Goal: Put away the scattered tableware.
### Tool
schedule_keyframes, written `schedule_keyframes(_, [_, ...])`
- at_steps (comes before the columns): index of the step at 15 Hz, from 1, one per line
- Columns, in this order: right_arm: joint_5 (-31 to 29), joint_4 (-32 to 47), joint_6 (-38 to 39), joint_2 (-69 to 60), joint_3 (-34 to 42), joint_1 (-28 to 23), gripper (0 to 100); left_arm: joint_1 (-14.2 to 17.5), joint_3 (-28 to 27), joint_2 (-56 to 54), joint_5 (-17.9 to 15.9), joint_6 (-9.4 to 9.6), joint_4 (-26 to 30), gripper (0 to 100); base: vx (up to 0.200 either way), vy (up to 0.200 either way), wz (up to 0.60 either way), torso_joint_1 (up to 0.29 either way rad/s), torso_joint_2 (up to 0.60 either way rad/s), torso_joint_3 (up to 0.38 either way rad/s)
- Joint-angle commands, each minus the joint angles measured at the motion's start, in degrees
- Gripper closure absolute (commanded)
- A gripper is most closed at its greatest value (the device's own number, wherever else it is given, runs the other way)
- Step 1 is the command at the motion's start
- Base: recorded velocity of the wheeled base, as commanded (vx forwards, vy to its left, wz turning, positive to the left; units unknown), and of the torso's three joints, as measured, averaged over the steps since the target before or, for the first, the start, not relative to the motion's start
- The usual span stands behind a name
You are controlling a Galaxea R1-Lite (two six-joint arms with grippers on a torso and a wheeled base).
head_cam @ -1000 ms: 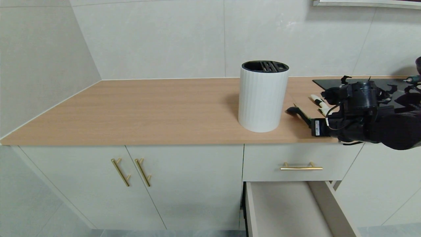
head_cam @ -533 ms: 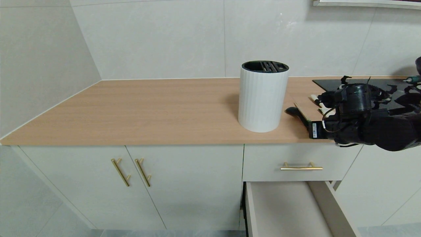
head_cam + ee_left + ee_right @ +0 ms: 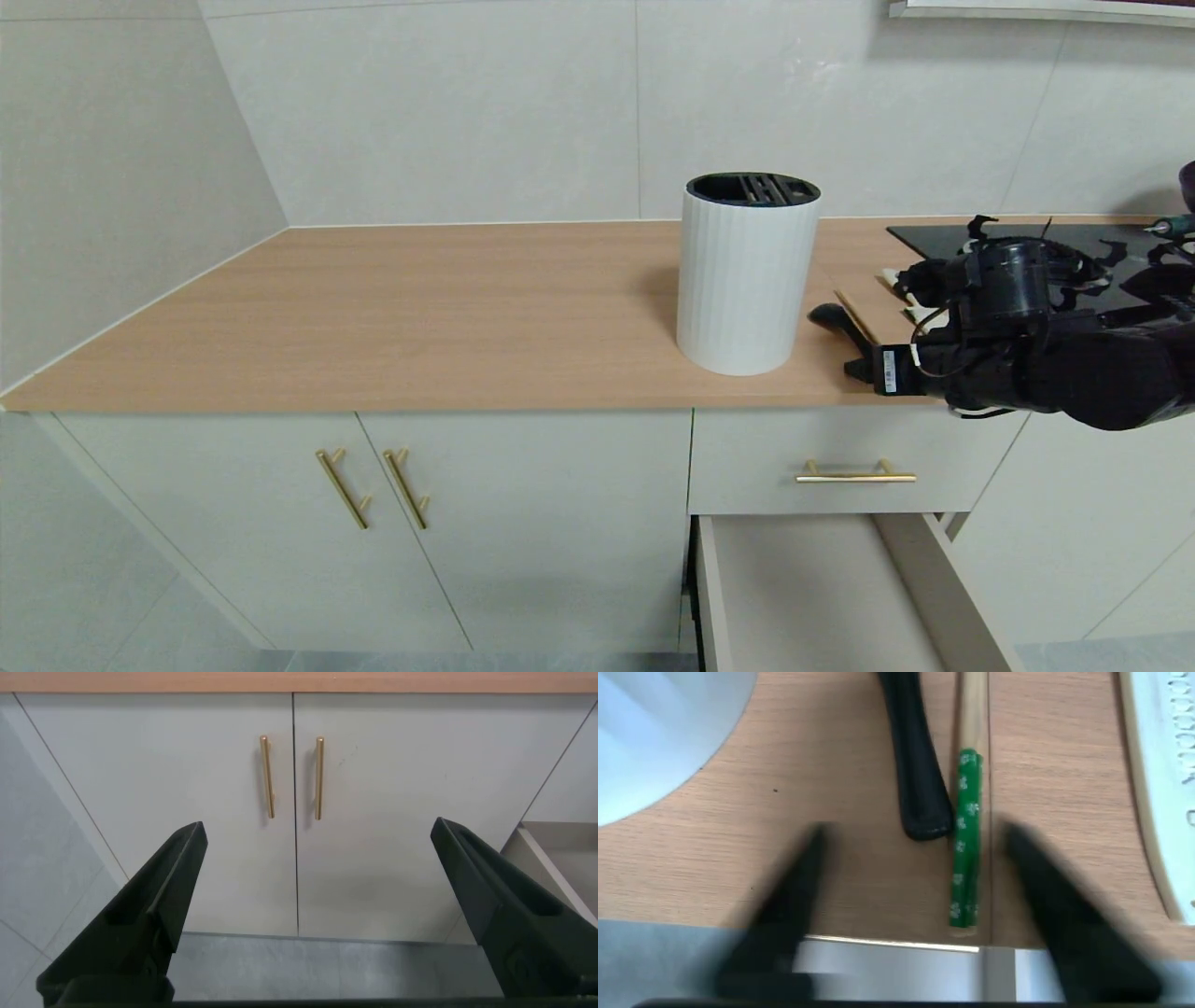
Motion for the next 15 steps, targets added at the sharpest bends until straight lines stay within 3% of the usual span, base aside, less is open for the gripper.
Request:
schedule_keyframes(1, [0.0,0.03,0.06,-0.16,0.07,0.01,0,0.11,0.0,0.07,0.02,-0.01,-0.02,0,0.0,0.0,0.0,0.0,0.0,0.0])
schedule_keyframes(5, [0.0,-0.05,0.24,-1.21,-0.19,-0.34,0,0.02,0.0,0.07,0.02,-0.01,-0.02,0,0.0,0.0,0.0,0.0,0.0,0.0])
schedule_keyframes(10, [0.09,-0.49,0.33,-4.02,-1.86,-5.17,0,0.11,0.0,0.07,0.02,-0.01,-0.02,0,0.0,0.0,0.0,0.0,0.0,0.0])
schedule_keyframes(15, [-1.14,-2.78,0.06,0.02,-2.04,-6.05,0,0.02,0.0,0.07,0.02,-0.01,-0.02,0,0.0,0.0,0.0,0.0,0.0,0.0])
